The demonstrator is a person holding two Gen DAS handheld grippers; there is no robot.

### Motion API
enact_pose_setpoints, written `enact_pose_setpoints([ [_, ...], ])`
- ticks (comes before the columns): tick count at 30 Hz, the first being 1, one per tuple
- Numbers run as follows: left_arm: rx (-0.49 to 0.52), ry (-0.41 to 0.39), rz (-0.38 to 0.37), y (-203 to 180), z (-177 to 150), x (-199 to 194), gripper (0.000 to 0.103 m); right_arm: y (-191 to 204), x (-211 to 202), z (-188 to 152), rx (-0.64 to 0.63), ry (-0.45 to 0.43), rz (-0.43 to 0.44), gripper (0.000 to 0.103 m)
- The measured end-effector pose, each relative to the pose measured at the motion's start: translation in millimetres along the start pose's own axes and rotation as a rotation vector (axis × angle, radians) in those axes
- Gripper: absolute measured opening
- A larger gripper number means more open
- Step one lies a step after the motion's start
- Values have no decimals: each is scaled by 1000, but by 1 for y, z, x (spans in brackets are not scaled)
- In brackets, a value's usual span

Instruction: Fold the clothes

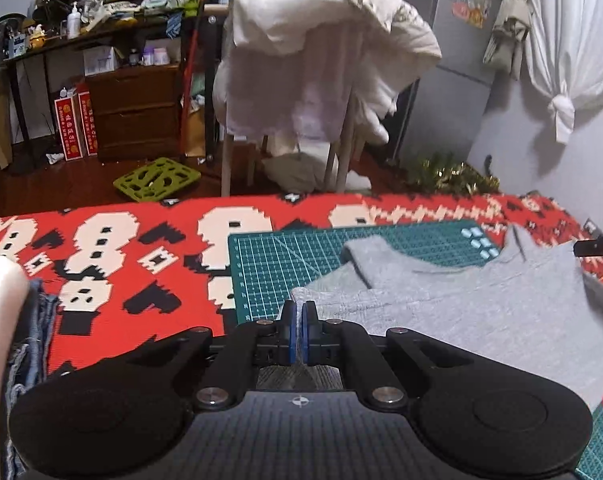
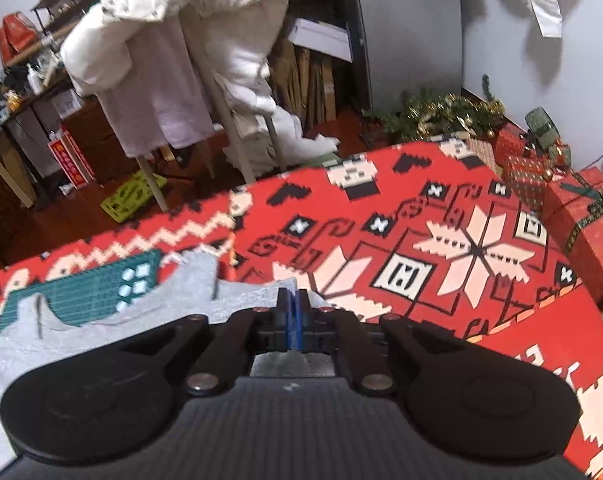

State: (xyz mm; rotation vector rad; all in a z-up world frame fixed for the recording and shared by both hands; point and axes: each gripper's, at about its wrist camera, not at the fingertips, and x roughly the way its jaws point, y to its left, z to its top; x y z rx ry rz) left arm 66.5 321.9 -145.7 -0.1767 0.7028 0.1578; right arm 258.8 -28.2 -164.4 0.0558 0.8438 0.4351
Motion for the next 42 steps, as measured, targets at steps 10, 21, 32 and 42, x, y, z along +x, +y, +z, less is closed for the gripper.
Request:
enact_pose_setpoints([
  [10, -83, 16, -35, 9, -6, -20, 24, -19, -41, -10, 95, -22, 24, 13],
  [21, -188, 109, -178, 9, -40, -82, 33, -47, -119, -81, 52, 62, -1, 19],
  [32, -136, 149, -195, -7, -80, -91, 34, -38, -107, -102, -26, 87, -1, 7],
  [42, -86, 125, -131, 0, -81, -100, 4, -55, -120, -108, 55, 58, -15, 3],
])
